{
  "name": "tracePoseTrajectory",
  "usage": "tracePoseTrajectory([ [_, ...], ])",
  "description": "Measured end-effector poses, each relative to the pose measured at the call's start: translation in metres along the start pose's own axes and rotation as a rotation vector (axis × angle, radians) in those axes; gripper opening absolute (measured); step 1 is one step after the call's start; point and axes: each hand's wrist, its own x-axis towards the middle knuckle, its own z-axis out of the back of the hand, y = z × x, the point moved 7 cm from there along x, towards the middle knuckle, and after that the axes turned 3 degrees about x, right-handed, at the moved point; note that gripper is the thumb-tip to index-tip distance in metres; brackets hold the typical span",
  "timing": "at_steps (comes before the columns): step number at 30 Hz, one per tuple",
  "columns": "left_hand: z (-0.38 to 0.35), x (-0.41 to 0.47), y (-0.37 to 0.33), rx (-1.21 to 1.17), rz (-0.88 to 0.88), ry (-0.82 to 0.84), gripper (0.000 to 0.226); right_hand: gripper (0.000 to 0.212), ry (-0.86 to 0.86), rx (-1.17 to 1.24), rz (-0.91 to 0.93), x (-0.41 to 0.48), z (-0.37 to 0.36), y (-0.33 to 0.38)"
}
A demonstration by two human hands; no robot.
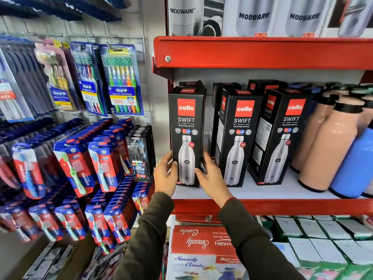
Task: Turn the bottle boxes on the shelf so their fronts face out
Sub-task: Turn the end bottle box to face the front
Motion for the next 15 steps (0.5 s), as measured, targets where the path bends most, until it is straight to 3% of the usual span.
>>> tracePoseTrajectory([
  [11, -0.0081, -0.0042, 0.0040, 0.051, -0.028, -0.038, 0.038, 0.071, -0.023, -0.010, -0.027, 0.0017, 0.0014, -0.0057],
  [15, -0.0073, -0.0054, 0.0060, 0.045, -0.020, -0.021, 0.038, 0.065, -0.116, -0.033, -0.025, -0.0017, 0.0020, -0.0083],
])
